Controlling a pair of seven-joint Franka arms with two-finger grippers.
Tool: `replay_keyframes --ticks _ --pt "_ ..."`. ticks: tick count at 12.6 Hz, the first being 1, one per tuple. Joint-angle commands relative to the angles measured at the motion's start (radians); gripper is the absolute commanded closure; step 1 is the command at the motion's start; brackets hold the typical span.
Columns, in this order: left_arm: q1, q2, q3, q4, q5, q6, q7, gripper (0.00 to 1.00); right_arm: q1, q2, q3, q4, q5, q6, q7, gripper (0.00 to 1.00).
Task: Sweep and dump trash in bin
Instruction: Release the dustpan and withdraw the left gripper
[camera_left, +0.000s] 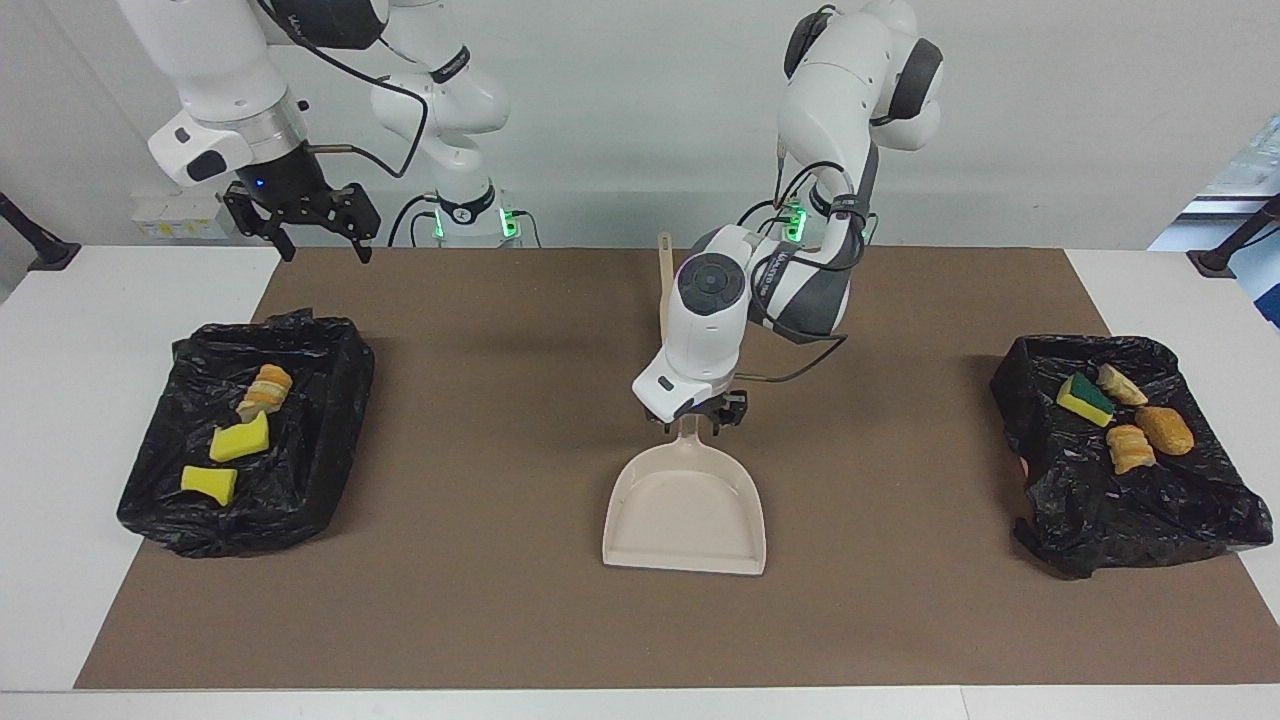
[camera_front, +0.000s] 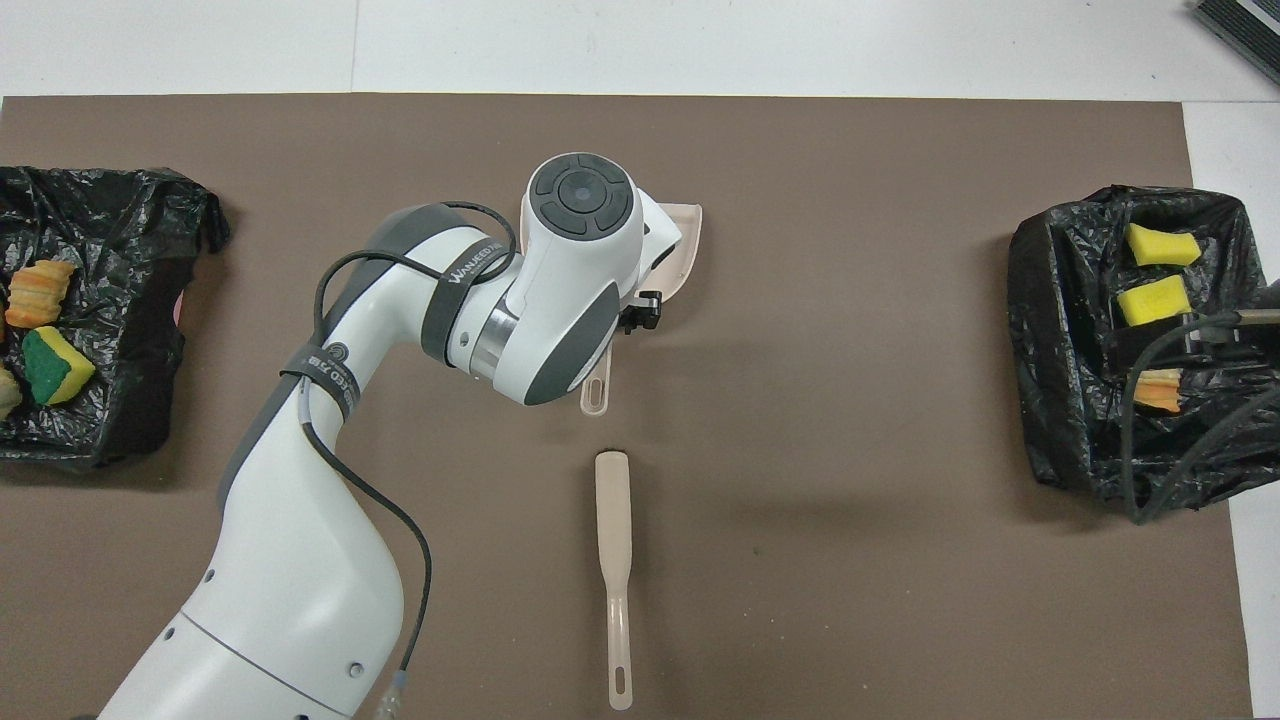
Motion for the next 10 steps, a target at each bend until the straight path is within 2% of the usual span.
replay_keyframes --ticks 1,6,10 --pt "0.020 -0.128 0.020 -0.104 0.026 -0.009 0.002 0.00 0.001 0.004 -0.002 0.012 -0.001 -0.016 0.017 0.00" --pt "0.155 -0.366 0.032 -0.309 0.026 -0.008 0.009 0.00 0.001 0.004 -0.002 0.012 -0.002 -0.016 0.017 0.00" --pt "0.287 -0.507 0.032 -0.327 0.026 -0.073 0.247 0.00 0.001 0.004 -0.002 0.012 -0.002 -0.015 0.017 0.00"
